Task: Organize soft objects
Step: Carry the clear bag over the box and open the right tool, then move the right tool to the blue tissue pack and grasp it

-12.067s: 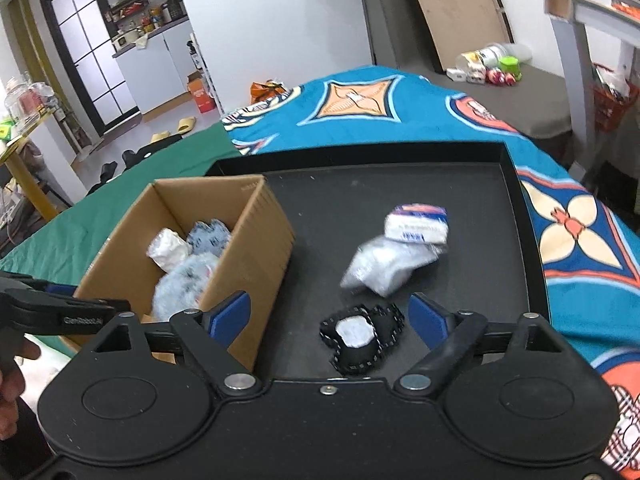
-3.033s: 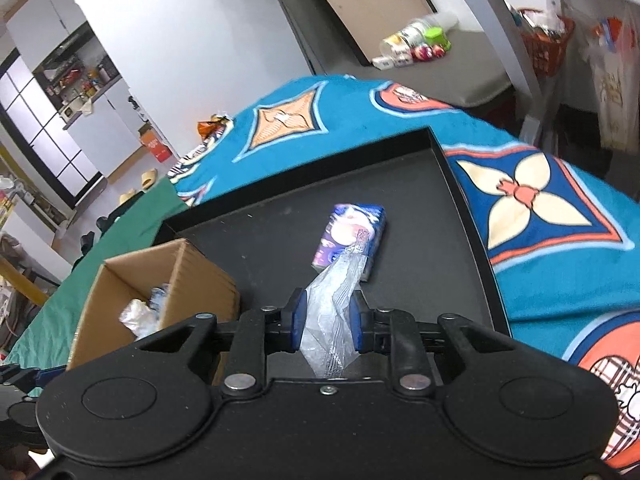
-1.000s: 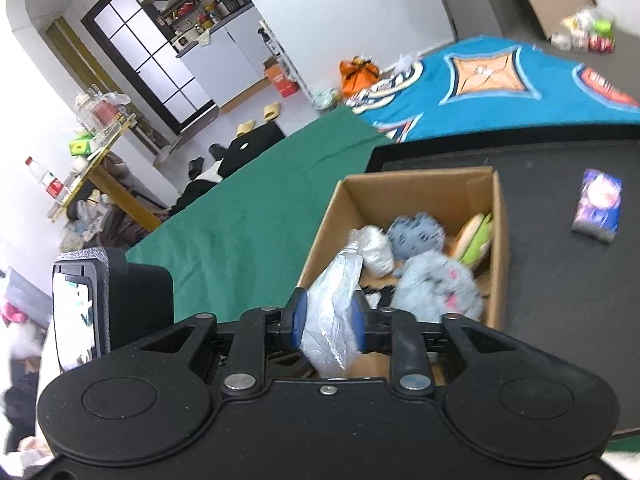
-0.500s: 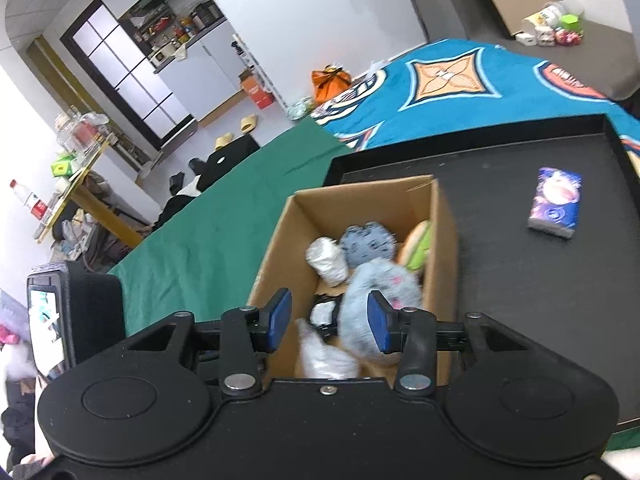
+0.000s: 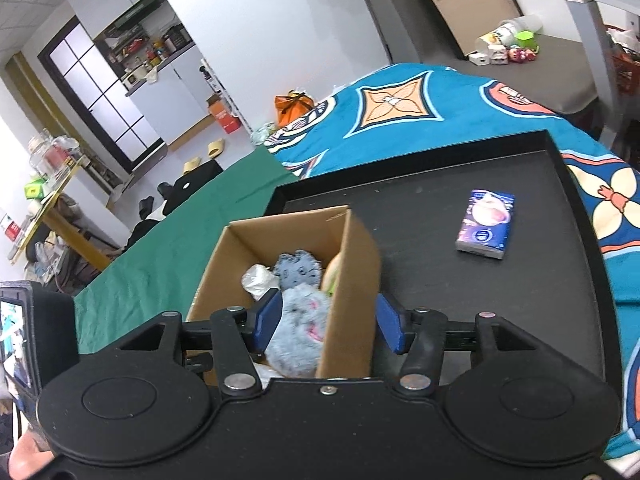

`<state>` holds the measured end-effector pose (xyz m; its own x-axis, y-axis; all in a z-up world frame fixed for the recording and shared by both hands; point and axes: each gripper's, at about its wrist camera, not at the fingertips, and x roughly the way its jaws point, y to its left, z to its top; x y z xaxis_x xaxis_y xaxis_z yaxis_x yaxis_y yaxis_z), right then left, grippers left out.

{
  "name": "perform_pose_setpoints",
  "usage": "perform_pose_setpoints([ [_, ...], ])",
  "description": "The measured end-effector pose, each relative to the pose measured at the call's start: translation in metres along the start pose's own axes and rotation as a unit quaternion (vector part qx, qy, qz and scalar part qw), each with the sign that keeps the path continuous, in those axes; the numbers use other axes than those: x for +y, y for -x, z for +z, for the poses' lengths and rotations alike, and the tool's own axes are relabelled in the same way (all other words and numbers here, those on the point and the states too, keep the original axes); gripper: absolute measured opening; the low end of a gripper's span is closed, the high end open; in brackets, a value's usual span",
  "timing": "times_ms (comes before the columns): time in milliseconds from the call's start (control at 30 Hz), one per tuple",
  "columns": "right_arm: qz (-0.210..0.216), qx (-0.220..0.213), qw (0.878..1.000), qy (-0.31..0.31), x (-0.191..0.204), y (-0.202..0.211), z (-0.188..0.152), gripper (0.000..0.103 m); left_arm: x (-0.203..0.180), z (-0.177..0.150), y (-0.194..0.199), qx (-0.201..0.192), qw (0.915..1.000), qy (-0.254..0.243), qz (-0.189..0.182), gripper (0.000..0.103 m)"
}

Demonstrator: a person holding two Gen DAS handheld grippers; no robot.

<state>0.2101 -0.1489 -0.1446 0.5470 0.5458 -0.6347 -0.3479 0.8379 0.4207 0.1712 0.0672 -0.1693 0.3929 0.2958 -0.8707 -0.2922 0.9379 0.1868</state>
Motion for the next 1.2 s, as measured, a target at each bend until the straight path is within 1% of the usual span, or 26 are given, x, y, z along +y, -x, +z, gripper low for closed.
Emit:
perform_pose_setpoints([
  [33,-0.002,-0.001,1.0,-0.001,-0.002,0.0,0.0,0.053,-0.001,0.0,0.0,-0.001,1.0,-0.002,0.003,0.029],
  [100,-0.004,-0.001,1.0,-0.003,-0.007,0.0,0.0,0.056,-0.004,0.0,0.001,-0.002,0.9999,-0.006,0.008,0.037],
  [200,-0.01,-0.003,1.0,-0.006,-0.014,0.001,-0.001,0.059,-0.008,0.001,0.001,-0.003,0.9998,-0.01,0.015,0.043],
  [300,-0.016,-0.005,1.0,-0.009,-0.022,0.001,-0.001,0.062,-0.012,0.002,0.001,-0.005,0.9997,-0.013,0.02,0.046],
  [567,-0.032,-0.015,0.999,-0.018,-0.043,0.002,-0.002,0.063,-0.022,0.003,0.0,-0.011,0.9989,-0.03,0.034,0.048],
  [767,-0.047,-0.027,0.998,-0.03,-0.064,0.001,-0.001,0.065,-0.029,0.004,-0.002,-0.008,0.9981,-0.041,0.045,0.048],
  [900,-0.054,-0.029,0.997,-0.042,-0.075,-0.003,-0.001,0.069,-0.034,0.004,-0.004,-0.004,0.9973,-0.05,0.054,0.048],
  [1067,-0.063,-0.035,0.996,-0.051,-0.089,-0.01,0.001,0.071,-0.04,0.004,-0.007,-0.002,0.9956,-0.065,0.067,0.048],
  [1133,-0.067,-0.037,0.996,-0.054,-0.094,-0.014,0.003,0.074,-0.044,0.004,-0.008,-0.001,0.9946,-0.072,0.075,0.049],
  [1200,-0.071,-0.038,0.995,-0.057,-0.099,-0.019,0.005,0.081,-0.046,0.004,-0.011,0.002,0.9937,-0.078,0.08,0.052],
])
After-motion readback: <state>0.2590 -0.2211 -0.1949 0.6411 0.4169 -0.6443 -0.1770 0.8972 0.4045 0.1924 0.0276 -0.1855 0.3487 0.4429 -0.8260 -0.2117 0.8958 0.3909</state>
